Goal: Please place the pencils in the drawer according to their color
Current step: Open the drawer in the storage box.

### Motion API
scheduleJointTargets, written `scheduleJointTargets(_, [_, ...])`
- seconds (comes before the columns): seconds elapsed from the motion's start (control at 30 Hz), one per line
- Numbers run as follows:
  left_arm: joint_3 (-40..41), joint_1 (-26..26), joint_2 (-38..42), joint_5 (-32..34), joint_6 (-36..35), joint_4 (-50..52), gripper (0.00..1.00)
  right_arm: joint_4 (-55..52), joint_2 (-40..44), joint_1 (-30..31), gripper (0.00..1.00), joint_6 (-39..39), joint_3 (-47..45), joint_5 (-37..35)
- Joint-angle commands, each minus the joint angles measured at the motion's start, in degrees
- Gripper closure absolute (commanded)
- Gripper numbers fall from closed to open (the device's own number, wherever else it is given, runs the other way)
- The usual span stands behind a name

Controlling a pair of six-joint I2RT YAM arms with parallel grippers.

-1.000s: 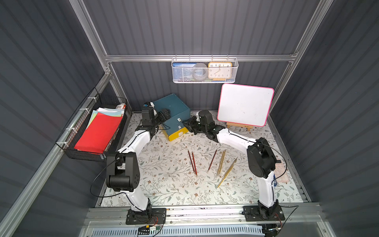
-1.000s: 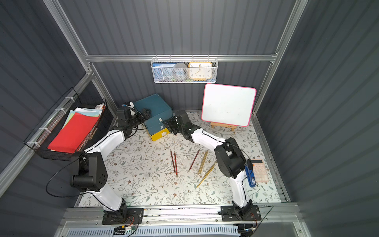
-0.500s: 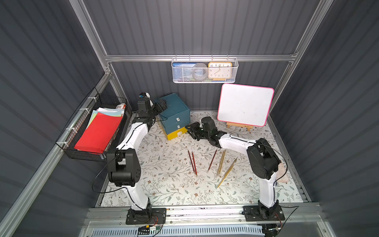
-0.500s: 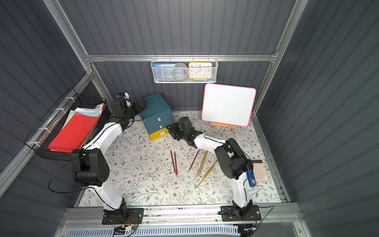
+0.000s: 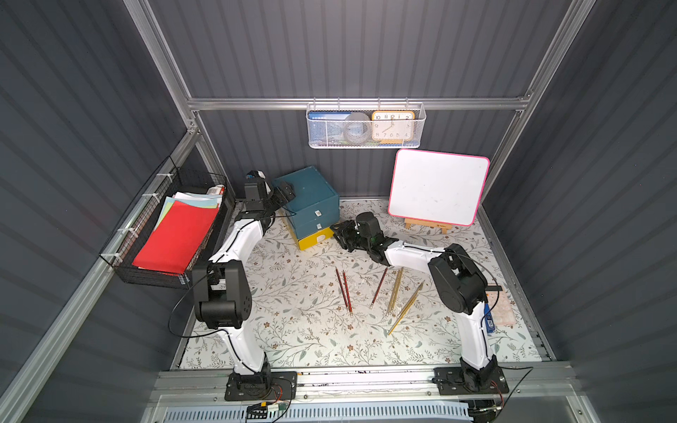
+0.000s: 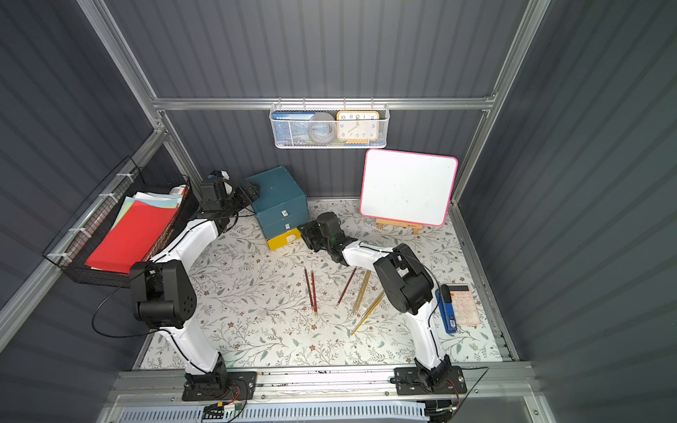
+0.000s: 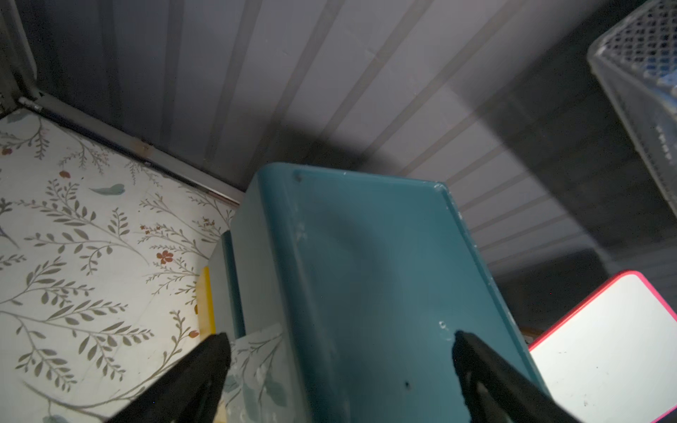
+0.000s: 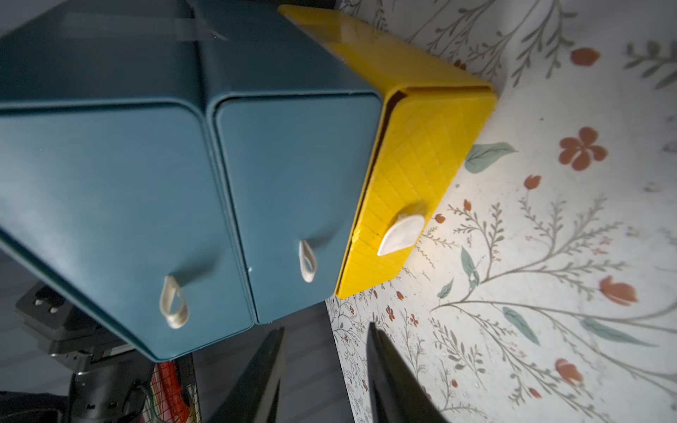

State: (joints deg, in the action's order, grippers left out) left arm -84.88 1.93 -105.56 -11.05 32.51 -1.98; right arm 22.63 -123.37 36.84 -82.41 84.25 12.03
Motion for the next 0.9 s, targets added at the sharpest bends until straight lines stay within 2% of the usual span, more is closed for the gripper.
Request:
scheduleJointTargets(0.0, [1.9,0.1,0.3,0.0,-1.5,-0.6,0.0,1.1,-1.8,0.1,0.59,-1.5,3.3,-1.6])
scheduleJointTargets(0.23, [6.1,0.1,0.7,-0.2,-2.3,-1.5,0.0,1.1,-5.4,0.7,0.59,-2.6,6.9,-2.2])
scheduleJointTargets(0.87, [9.8,0.1,1.4,-0.6,-2.5,-3.2,0.0,-1.7,-11.1,2.3,0.62,-3.0,14.5,-1.9])
